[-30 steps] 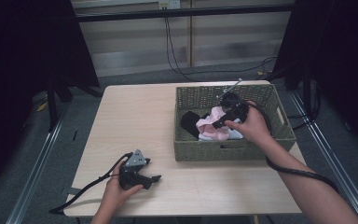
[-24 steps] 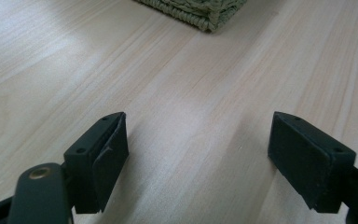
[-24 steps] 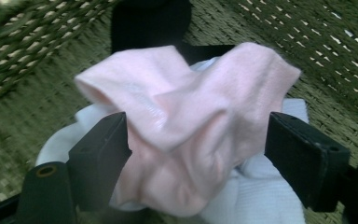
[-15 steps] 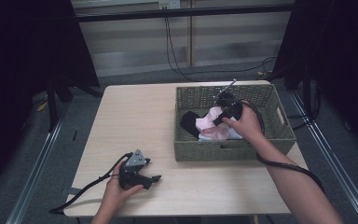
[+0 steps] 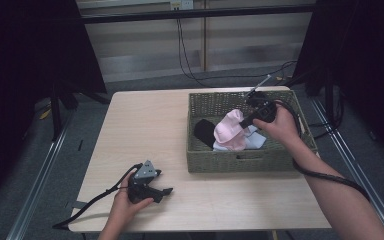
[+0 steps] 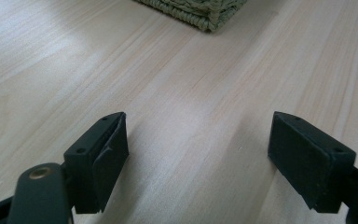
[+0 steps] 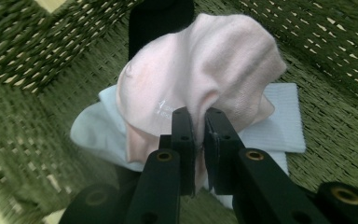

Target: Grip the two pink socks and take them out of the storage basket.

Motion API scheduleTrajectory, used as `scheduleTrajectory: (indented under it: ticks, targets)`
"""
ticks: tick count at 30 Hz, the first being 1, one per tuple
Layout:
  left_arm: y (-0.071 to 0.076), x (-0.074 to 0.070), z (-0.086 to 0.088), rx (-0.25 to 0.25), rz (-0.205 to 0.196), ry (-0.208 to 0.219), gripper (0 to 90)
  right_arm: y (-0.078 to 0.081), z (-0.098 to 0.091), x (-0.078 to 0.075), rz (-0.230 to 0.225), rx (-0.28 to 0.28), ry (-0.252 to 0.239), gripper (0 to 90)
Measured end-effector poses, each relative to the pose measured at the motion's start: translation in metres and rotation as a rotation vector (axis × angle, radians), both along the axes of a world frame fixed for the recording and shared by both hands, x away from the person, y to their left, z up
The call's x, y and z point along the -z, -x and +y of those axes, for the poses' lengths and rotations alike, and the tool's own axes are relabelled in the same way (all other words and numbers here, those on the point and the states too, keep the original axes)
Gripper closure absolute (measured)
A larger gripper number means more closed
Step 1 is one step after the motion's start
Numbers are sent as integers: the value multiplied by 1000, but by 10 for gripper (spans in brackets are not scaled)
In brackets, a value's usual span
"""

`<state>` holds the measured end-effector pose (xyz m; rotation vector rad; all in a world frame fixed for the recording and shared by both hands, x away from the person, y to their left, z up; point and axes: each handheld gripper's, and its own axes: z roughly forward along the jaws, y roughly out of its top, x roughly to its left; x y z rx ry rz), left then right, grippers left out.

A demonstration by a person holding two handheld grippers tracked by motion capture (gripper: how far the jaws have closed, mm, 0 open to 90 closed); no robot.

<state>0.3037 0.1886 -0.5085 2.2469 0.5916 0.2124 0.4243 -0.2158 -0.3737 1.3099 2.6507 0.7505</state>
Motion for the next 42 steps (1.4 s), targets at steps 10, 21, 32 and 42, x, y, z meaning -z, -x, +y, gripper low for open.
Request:
scheduleTrajectory:
  ticks: [10,21,32,42]
  targets:
    - [0,0,0,0,-1,1,198,7,-3,-24,14,-46,-2,829]
    - [0,0,0,1,-3,0,198,15,-2,-49,23,-84,-24,829]
    - [0,0,0,1,-2,0,198,28,-9,-69,17,-126,-32,828]
    - [0,0,0,1,-3,0,198,44,-13,-83,12,-157,-41,828]
